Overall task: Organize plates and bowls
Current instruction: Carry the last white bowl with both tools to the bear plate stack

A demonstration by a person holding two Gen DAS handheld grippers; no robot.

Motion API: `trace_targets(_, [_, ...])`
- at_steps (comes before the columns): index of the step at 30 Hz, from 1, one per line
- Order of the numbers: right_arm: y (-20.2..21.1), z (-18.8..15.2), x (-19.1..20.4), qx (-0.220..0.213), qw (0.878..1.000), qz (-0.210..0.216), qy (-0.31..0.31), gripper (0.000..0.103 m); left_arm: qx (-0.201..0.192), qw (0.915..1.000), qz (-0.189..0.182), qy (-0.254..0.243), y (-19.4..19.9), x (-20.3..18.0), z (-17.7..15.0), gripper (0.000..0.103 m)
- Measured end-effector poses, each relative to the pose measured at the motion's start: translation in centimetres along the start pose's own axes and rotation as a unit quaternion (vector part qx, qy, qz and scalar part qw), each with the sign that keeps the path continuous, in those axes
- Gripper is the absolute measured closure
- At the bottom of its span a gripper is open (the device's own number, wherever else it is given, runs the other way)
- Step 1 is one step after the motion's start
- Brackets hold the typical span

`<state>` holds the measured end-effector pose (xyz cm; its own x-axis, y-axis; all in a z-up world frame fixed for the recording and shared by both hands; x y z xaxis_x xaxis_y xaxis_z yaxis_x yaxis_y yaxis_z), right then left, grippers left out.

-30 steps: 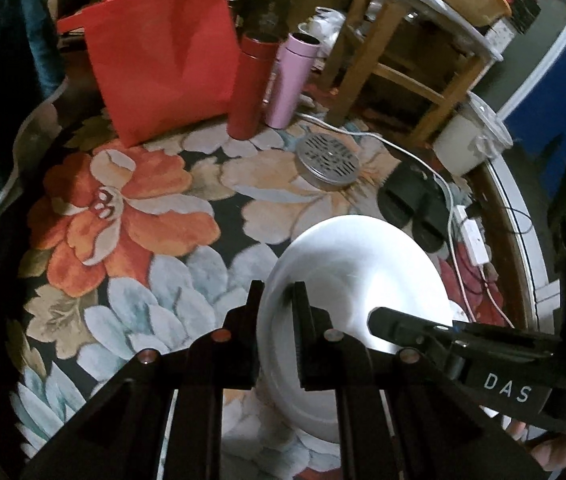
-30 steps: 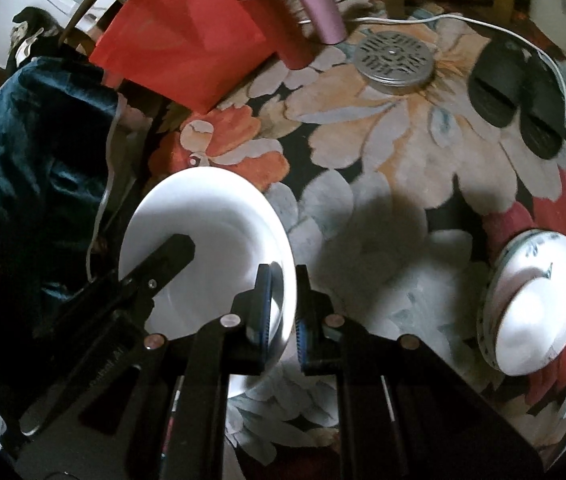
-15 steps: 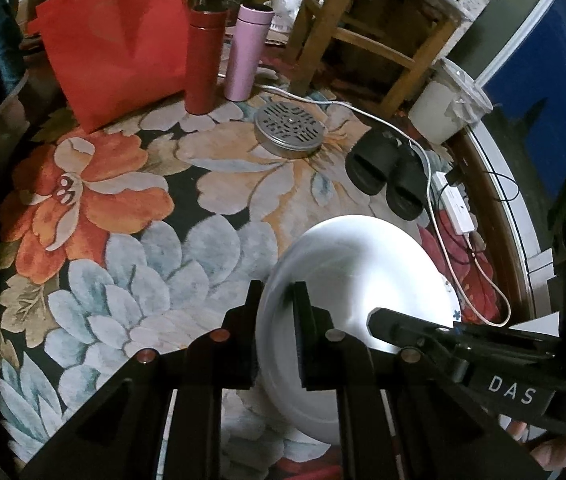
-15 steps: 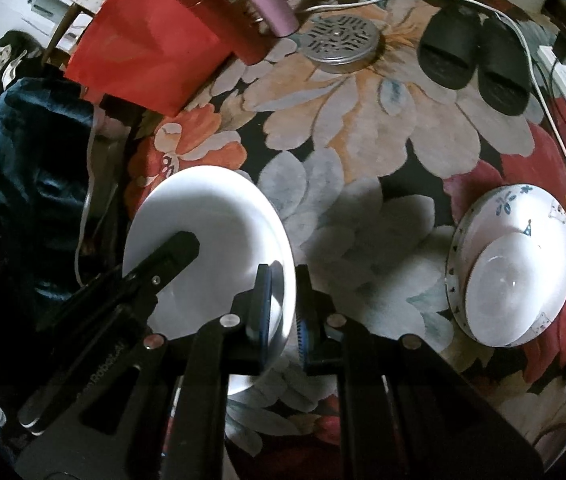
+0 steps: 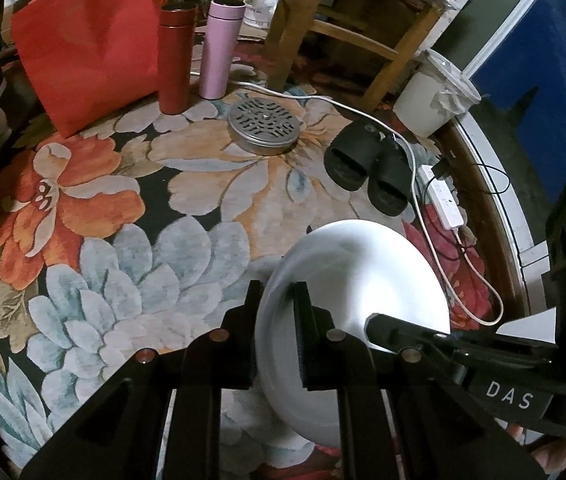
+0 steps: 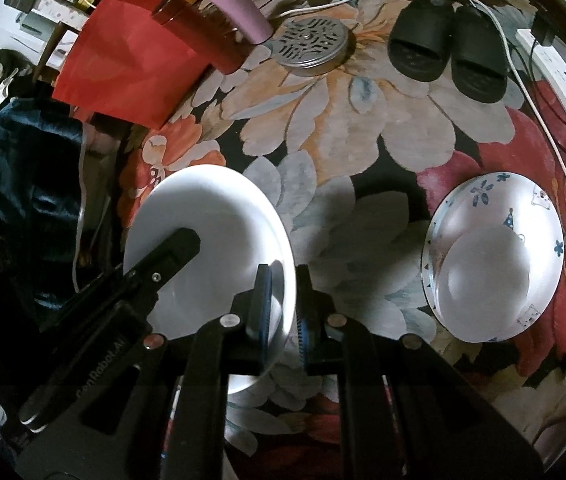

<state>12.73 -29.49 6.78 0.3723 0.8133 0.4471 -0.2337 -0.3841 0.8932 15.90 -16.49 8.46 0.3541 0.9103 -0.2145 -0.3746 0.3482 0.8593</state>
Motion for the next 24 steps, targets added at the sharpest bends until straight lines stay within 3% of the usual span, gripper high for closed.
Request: trace_targets(24, [2.1,1.1,-6.1,-0.016,0.999,-0.019,-0.039,0.089,0.016,0.9983,-0.040,-0.038,-3.5,-6.2,1.3,0.089])
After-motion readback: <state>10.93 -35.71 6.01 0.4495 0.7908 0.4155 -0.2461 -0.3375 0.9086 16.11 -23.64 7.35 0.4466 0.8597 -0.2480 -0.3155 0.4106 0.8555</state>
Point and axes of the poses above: each gripper's, at about its wrist camera, not at the fingertips, and y roughly against the way its jaws point, x to its left, z to its top, the point moved 1 cm from there along -y, roughly the way its jaws point, and after that the axes turned 12 degrees about -y, right-handed, at the moved point
